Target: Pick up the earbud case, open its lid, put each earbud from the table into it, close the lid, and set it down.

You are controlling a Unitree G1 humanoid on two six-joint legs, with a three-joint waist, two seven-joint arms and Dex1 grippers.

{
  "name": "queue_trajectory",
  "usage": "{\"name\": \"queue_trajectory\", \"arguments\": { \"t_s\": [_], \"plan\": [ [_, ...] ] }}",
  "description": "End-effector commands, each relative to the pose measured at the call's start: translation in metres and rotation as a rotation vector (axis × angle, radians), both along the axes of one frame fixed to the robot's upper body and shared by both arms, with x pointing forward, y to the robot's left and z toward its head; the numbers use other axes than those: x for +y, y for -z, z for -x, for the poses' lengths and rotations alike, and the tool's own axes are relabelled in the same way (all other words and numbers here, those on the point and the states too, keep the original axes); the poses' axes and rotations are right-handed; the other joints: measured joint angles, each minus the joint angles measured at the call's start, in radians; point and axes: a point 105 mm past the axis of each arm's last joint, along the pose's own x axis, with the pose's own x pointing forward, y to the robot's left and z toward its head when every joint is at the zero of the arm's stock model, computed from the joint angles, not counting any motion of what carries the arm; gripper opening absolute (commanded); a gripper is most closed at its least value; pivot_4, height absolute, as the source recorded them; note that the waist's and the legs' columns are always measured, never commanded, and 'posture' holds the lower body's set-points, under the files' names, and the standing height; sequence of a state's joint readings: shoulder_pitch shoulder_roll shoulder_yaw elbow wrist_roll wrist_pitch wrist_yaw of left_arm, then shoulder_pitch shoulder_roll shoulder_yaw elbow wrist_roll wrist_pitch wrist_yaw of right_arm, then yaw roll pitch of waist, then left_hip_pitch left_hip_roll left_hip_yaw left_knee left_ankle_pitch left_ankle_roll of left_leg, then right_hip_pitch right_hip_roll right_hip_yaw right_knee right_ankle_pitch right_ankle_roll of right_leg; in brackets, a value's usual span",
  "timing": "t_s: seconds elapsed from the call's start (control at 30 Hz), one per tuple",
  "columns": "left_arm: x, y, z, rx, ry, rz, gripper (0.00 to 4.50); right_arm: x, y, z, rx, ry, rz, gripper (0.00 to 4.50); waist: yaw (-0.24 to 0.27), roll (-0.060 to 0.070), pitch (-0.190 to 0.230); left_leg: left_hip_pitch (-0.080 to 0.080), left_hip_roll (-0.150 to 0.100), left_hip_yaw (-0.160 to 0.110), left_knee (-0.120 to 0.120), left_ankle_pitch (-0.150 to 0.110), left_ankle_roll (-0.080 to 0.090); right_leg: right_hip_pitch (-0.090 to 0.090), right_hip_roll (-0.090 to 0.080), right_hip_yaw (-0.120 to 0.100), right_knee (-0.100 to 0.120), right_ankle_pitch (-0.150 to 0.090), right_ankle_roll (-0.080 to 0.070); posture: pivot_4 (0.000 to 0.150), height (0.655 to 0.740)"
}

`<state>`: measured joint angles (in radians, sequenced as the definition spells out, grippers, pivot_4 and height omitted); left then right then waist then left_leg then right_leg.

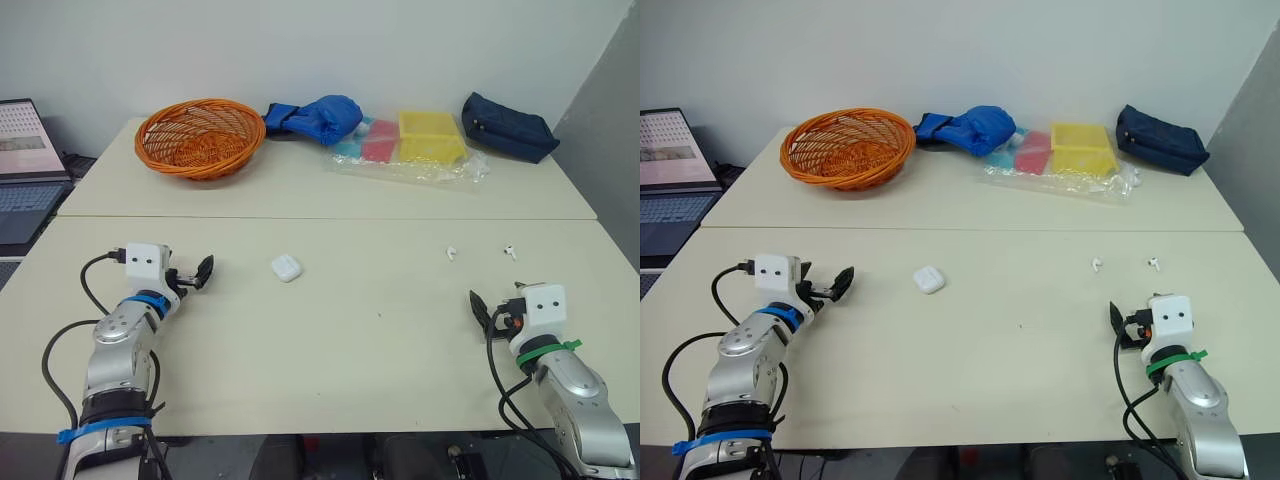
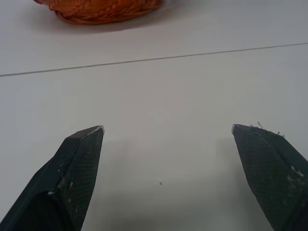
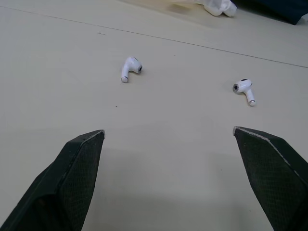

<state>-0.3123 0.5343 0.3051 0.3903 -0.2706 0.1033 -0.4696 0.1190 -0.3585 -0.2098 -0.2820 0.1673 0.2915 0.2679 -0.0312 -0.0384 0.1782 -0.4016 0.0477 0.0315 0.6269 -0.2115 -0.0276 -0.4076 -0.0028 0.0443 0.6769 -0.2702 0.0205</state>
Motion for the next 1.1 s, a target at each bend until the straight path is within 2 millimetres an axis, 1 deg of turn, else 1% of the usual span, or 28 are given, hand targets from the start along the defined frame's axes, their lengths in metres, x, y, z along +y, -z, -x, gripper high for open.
{"name": "queue_trajectory", "arguments": {
  "t_s": [0.03, 0.1, 0.17, 0.23, 0.3, 0.33, 0.4, 0.5, 0.6, 0.67, 0.77, 0.87, 1.1],
  "plan": [
    [-0.019, -0.042, 0.002, -0.100, 0.188, 0.038, 4.46, 0.021, -0.027, -0.003, -0.082, -0.134, 0.017, 4.50, 0.000, 0.000, 0.000, 0.000, 0.000, 0.000, 0.000, 0.000, 0.000, 0.000, 0.000, 0.000, 0.000, 0.000, 0.000, 0.150, 0.7400],
    [-0.031, -0.053, 0.004, -0.099, 0.296, 0.039, 4.46, 0.030, -0.032, -0.005, -0.083, -0.213, 0.032, 4.50, -0.001, 0.000, 0.000, 0.000, 0.000, 0.000, 0.000, 0.000, 0.000, 0.000, 0.000, 0.000, 0.000, 0.000, 0.000, 0.150, 0.7400],
    [-0.041, -0.056, 0.007, -0.073, 0.378, 0.007, 4.46, 0.038, -0.036, -0.006, -0.083, -0.279, 0.033, 4.50, -0.001, 0.000, 0.000, 0.000, 0.000, 0.000, 0.000, 0.000, 0.000, 0.000, 0.000, 0.000, 0.000, 0.000, 0.000, 0.150, 0.7400],
    [-0.055, -0.058, 0.010, -0.039, 0.483, -0.041, 4.46, 0.050, -0.045, -0.009, -0.089, -0.380, 0.006, 4.50, -0.001, 0.000, 0.000, 0.000, 0.000, 0.000, 0.000, 0.000, 0.000, 0.000, 0.001, 0.000, 0.000, 0.000, 0.000, 0.150, 0.7400],
    [-0.077, -0.063, 0.016, -0.006, 0.639, -0.086, 4.46, 0.073, -0.063, -0.008, -0.096, -0.568, -0.035, 4.50, -0.001, 0.000, 0.000, 0.000, 0.000, 0.000, 0.000, 0.000, 0.000, 0.000, 0.002, 0.000, 0.000, 0.000, 0.000, 0.150, 0.7400],
    [-0.083, -0.065, 0.018, 0.006, 0.690, -0.100, 4.46, 0.081, -0.068, -0.008, -0.094, -0.637, -0.048, 4.50, -0.001, 0.000, 0.000, 0.000, 0.000, 0.000, 0.000, 0.000, 0.000, 0.000, 0.003, 0.000, 0.000, 0.000, 0.000, 0.150, 0.7400],
    [-0.097, -0.058, 0.021, 0.058, 0.788, -0.140, 4.46, 0.098, -0.077, -0.006, -0.066, -0.774, -0.068, 4.50, -0.001, 0.000, 0.001, 0.000, -0.001, 0.000, 0.001, 0.000, 0.000, 0.000, 0.004, 0.000, 0.000, 0.000, 0.000, 0.150, 0.7400],
    [-0.108, -0.048, 0.023, 0.106, 0.865, -0.182, 4.46, 0.113, -0.084, -0.003, -0.039, -0.891, -0.101, 4.50, 0.000, 0.000, 0.000, 0.000, -0.001, -0.001, 0.001, 0.000, 0.000, 0.000, 0.004, -0.001, 0.000, 0.000, 0.000, 0.150, 0.7400],
    [-0.114, -0.032, 0.015, 0.170, 0.895, -0.200, 4.46, 0.136, -0.093, 0.007, -0.014, -1.052, -0.098, 4.50, 0.000, 0.000, 0.001, -0.001, -0.001, -0.001, 0.000, 0.000, 0.000, 0.000, 0.005, -0.001, -0.001, -0.001, -0.001, 0.150, 0.7400],
    [-0.114, -0.025, 0.008, 0.197, 0.884, -0.208, 4.46, 0.145, -0.095, 0.012, 0.002, -1.114, -0.087, 4.50, 0.001, 0.000, 0.001, -0.003, -0.001, -0.002, 0.001, 0.000, 0.000, -0.001, 0.006, -0.001, 0.000, -0.001, -0.001, 0.150, 0.7400],
    [-0.116, -0.020, -0.001, 0.193, 0.870, -0.227, 4.46, 0.152, -0.097, 0.016, 0.013, -1.162, -0.073, 4.50, 0.002, 0.000, 0.000, -0.004, -0.001, -0.003, 0.001, 0.000, 0.000, -0.002, 0.007, -0.002, 0.000, -0.001, -0.001, 0.150, 0.7400],
    [-0.117, -0.017, -0.006, 0.190, 0.859, -0.225, 4.46, 0.155, -0.099, 0.017, 0.005, -1.166, -0.066, 4.50, 0.002, 0.000, 0.000, -0.004, -0.001, -0.003, 0.001, 0.000, 0.000, -0.002, 0.007, -0.002, 0.000, -0.001, -0.001, 0.150, 0.7400],
    [-0.119, -0.002, -0.012, 0.225, 0.849, -0.227, 4.46, 0.152, -0.100, 0.018, 0.010, -1.159, -0.058, 4.50, 0.001, 0.000, 0.000, -0.006, -0.001, -0.003, 0.002, 0.000, 0.000, -0.003, 0.008, -0.002, 0.000, -0.001, -0.001, 0.150, 0.7400]
  ]
}}
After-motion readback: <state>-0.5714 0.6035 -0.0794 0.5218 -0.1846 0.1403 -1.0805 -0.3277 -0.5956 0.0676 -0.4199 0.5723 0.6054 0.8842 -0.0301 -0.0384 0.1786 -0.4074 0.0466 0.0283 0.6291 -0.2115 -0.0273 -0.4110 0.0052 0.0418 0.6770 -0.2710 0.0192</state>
